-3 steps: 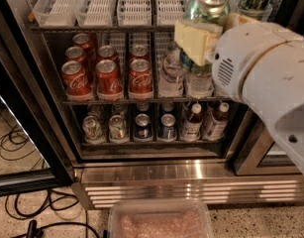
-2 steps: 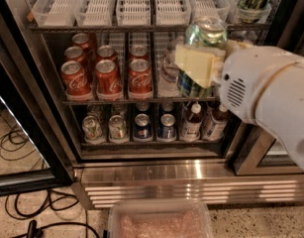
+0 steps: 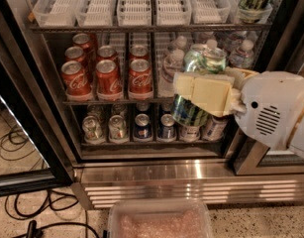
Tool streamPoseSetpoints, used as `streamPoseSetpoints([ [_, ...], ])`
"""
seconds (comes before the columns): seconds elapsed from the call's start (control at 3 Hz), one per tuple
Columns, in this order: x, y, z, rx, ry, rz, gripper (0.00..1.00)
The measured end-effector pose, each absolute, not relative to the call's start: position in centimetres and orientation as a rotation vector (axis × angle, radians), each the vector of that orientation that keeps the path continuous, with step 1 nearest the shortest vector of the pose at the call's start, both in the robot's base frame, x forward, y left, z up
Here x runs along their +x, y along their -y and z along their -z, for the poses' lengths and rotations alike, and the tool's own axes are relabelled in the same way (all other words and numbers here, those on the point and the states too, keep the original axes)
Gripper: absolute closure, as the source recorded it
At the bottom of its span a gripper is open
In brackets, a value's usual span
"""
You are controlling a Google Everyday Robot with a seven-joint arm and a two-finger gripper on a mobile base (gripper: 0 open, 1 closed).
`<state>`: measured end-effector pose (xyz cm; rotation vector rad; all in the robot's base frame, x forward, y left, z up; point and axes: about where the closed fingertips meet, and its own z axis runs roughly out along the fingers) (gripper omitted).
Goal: Pick green can from top shelf of fridge
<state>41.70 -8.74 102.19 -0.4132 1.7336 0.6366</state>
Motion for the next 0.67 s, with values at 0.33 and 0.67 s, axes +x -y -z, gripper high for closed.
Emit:
streamPoseSetpoints([
  [0.33,39.96,7.61,-101.82,-0.53,-1.715,-0.765,1.0],
  [0.67,39.96,7.61,-101.82,-0.53,-1.715,-0.765,1.0],
])
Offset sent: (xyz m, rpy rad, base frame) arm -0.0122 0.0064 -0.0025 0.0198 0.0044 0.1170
